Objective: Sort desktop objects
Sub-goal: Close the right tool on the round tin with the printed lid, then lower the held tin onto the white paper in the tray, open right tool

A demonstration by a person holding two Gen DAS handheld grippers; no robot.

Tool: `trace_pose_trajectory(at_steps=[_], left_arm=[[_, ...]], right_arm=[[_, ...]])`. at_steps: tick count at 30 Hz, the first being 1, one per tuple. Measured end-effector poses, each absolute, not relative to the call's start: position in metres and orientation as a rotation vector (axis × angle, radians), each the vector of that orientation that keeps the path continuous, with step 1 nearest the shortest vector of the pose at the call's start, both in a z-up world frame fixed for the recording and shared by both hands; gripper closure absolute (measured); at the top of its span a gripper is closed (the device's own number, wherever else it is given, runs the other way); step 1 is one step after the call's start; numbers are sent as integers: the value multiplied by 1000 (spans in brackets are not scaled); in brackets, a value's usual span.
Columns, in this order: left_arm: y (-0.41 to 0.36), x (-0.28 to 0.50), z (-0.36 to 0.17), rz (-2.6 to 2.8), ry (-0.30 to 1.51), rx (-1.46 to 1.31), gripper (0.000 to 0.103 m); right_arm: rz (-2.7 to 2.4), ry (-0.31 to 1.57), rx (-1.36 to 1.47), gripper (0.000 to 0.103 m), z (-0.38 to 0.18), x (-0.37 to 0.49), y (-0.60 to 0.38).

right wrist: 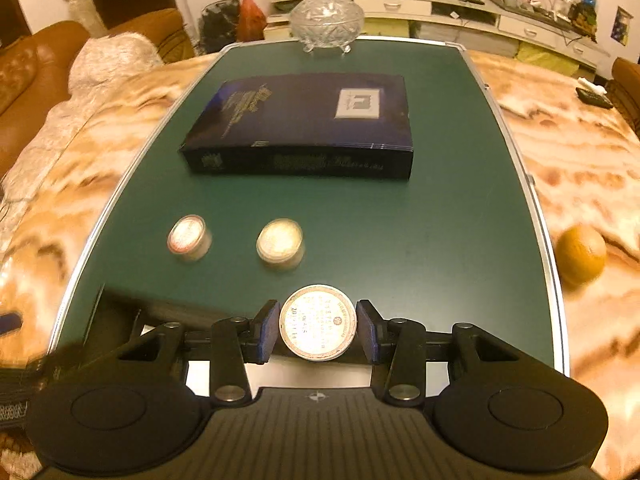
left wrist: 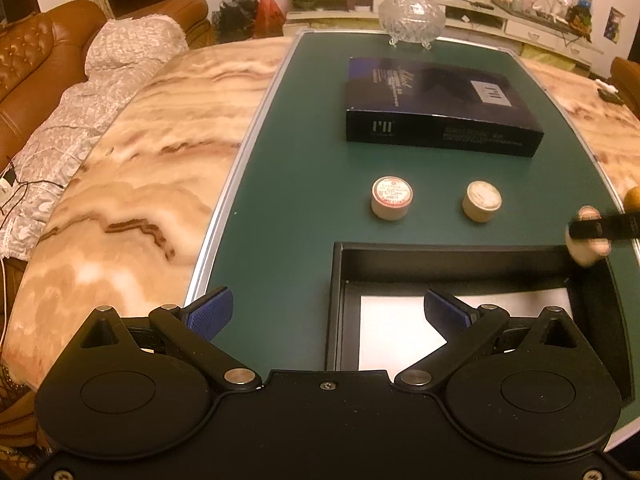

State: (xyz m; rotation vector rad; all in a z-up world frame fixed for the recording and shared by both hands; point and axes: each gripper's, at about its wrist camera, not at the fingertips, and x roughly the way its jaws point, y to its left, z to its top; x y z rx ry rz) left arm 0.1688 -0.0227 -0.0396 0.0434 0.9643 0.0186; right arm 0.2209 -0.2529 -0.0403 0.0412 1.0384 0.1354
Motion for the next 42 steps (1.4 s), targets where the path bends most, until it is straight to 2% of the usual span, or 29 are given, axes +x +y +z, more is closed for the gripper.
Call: trace_pose_trajectory(at_steps=[10,36,42], left_arm=[[-17,143,-37,23,974,38,0],[-18,138,-39,36,977,51,0],[-17,139,-36,43,974,54,0]], right_arm=[[117,1118,-1,58,-72,177,-244],[52,1165,-37,58,-105,172,-236],[51,1137,-9,49,-99,168,-239]])
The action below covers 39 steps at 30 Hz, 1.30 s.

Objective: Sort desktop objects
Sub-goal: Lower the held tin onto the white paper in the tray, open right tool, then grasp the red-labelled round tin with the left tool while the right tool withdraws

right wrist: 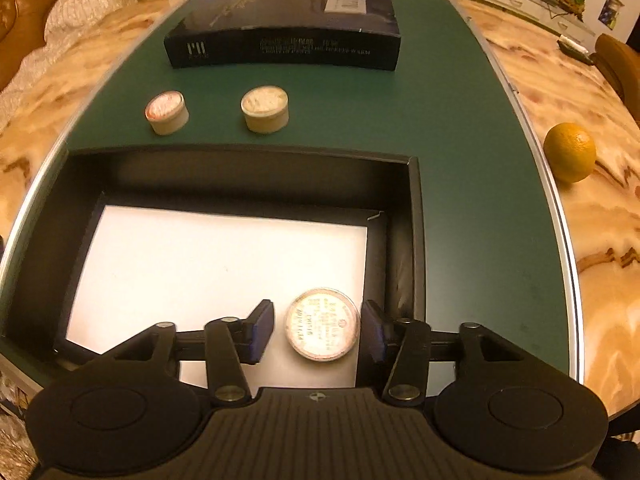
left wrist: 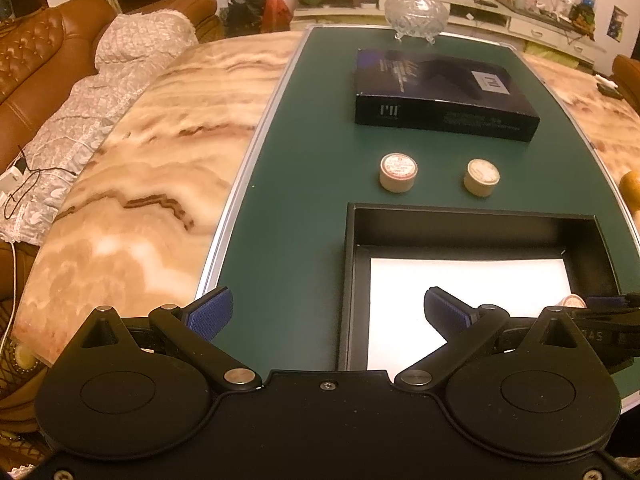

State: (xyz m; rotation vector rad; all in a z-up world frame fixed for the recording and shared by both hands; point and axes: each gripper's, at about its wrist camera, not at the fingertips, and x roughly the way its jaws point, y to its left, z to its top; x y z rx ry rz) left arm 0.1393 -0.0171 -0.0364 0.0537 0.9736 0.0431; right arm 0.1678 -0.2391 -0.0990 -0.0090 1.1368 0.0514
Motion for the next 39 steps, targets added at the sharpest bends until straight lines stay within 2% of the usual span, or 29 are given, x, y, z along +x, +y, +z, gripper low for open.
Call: trace_pose_trajectory(at_steps=[7,11,17,39], left_arm=[[-19,146,-33,55,963,62,0],[-22,158,-33,67,960,64,0],[-30,183,-36,76,964,64,0],[-64,288,-84,36,996,71,0]], right_arm=[[41,1051,62,43,-73,148,-251],[34,974,130,34,-57,125,-257],[26,920,189,29,-48,101,-256],[42,883,282,28,-50,79,-256]])
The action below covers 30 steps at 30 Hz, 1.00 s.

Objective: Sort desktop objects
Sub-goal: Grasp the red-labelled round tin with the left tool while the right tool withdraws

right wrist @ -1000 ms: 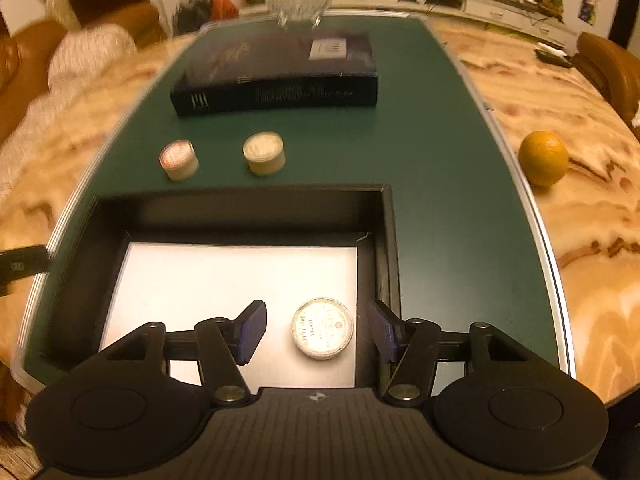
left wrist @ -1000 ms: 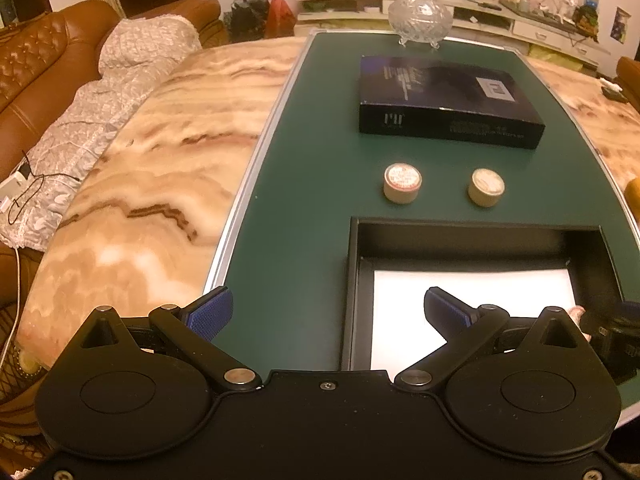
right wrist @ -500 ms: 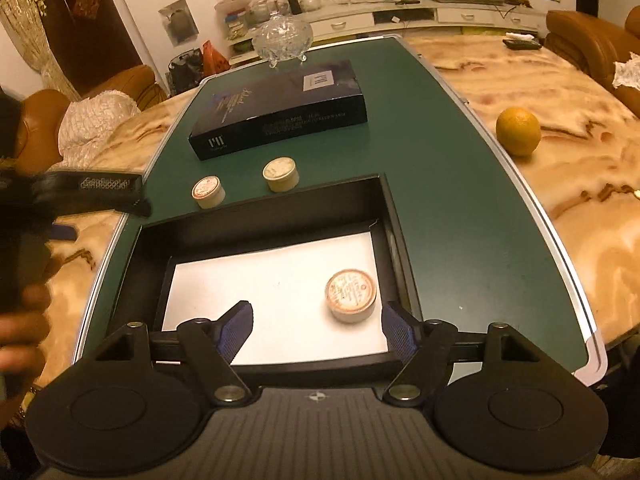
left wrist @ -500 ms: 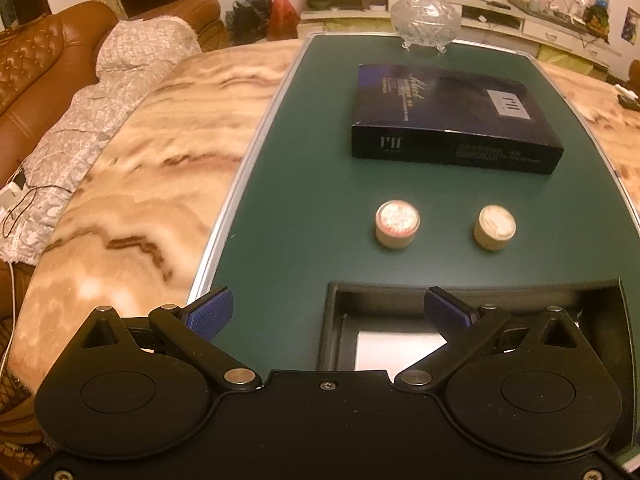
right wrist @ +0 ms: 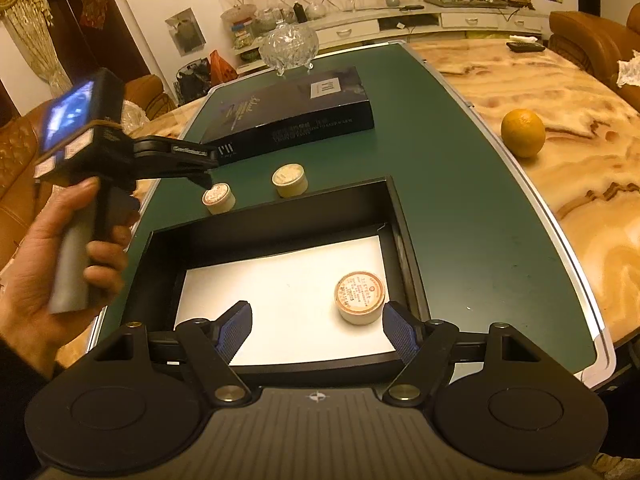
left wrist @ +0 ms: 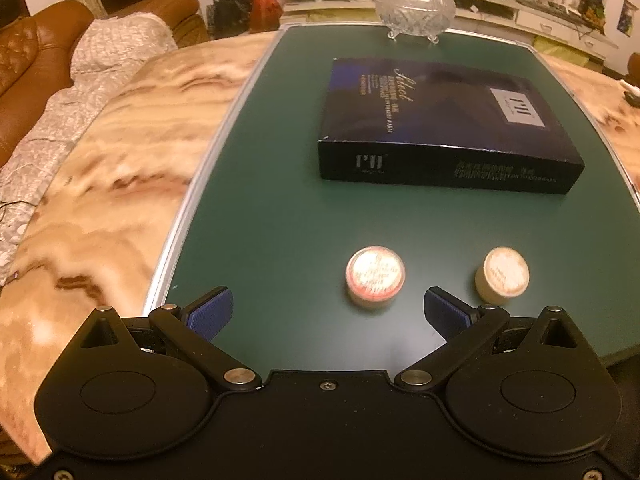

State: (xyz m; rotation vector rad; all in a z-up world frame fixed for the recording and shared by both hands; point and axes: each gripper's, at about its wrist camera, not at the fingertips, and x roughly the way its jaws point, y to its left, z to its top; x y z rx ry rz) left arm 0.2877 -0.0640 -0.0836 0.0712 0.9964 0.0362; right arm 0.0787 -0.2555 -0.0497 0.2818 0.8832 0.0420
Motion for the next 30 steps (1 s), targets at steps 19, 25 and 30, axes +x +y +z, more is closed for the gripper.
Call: trace_pose_trajectory(at_steps=[19,25,30], left_arm=[[-74,321,-119,-7,1031,39,43],[-74,324,-118,-23,1035,34,60],[-74,323,-119,-20,1036,42,62]], right_arm=[[29,894,312,28,-66,89,-263],[26,894,324,28,-68,90,-265],[21,890,329,28,-67,89,-268]])
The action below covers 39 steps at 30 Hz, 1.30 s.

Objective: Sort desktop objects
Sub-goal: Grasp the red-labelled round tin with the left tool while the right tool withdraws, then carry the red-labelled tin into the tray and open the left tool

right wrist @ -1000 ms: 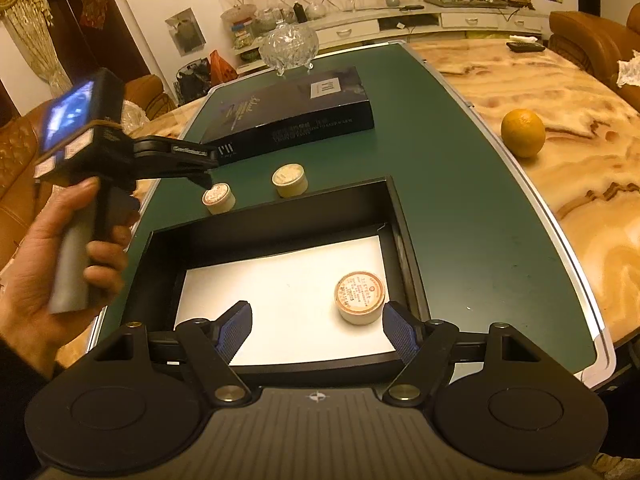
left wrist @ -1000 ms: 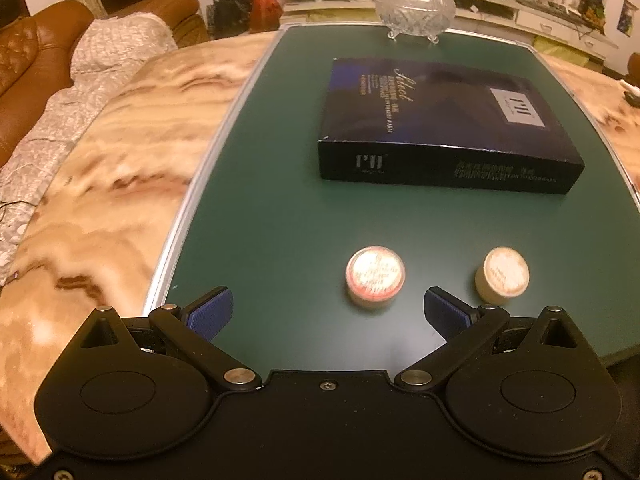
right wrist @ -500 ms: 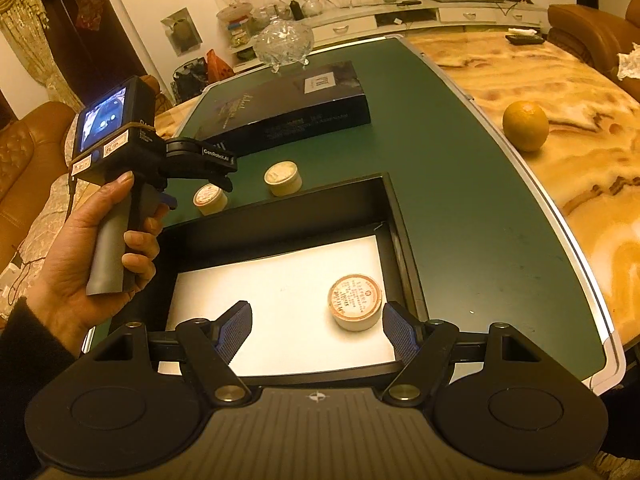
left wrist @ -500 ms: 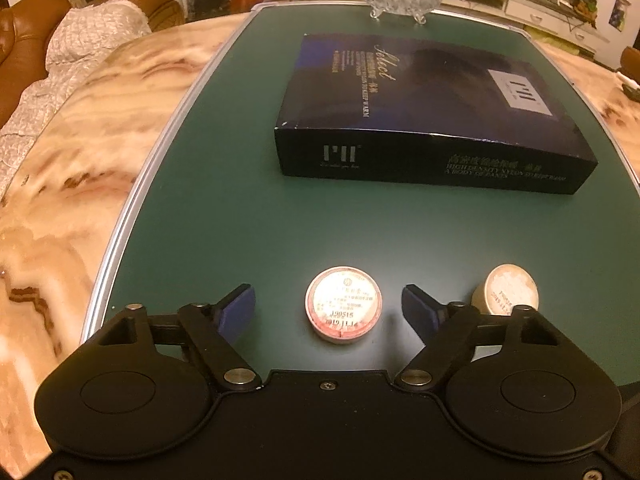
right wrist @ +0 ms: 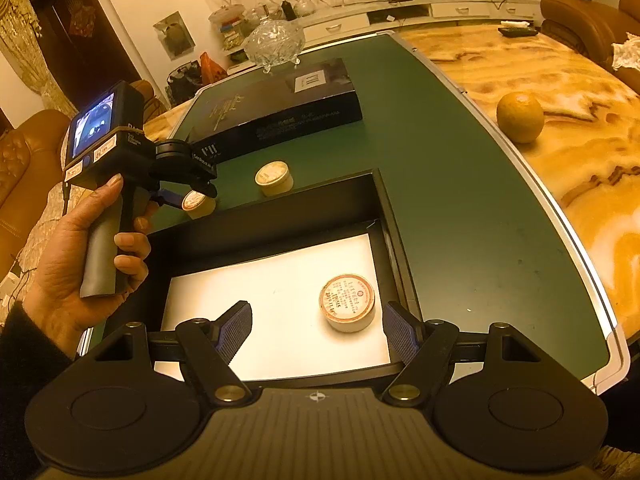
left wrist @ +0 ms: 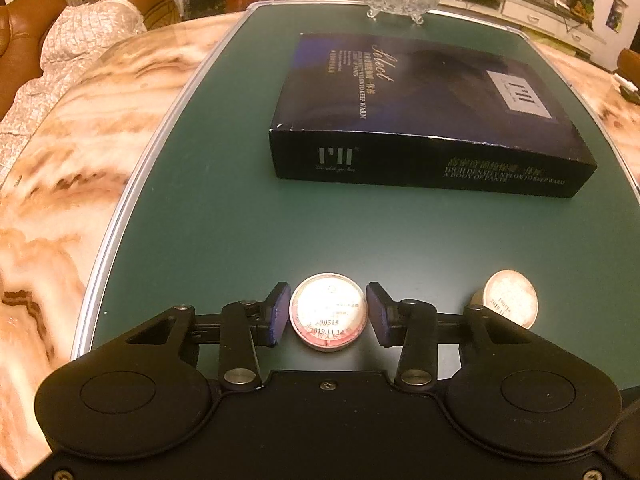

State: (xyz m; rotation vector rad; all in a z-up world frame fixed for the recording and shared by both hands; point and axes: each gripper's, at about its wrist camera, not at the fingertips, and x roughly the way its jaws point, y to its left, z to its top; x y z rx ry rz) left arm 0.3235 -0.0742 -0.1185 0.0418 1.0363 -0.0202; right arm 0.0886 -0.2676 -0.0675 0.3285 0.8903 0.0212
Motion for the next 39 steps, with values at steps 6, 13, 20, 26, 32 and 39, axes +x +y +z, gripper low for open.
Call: trace_pose_trajectory(at_steps=[6,13,20,26,32,39], left_arm=[[-72,322,-117,-31,1051,16,62],[-67,311,-98,-41,1035,-1,62],[-61,272,-60,-57,1020,39,62],[-57,224,-41,-80,1019,79,62],[-58,186,-49,-97,1047,90,62],[-63,175,-78,-93,1110,97,62]], right_arm=[[12,885,345,28,-68,89,-272],[12,880,358,28,-68,89,-274],[11,859,368,28,-61,80,-274],[9,850,370,28,-55,65,-273],[3,850,373,28,-52,48,-274],[-6,841,361,28,-47,35,-277]])
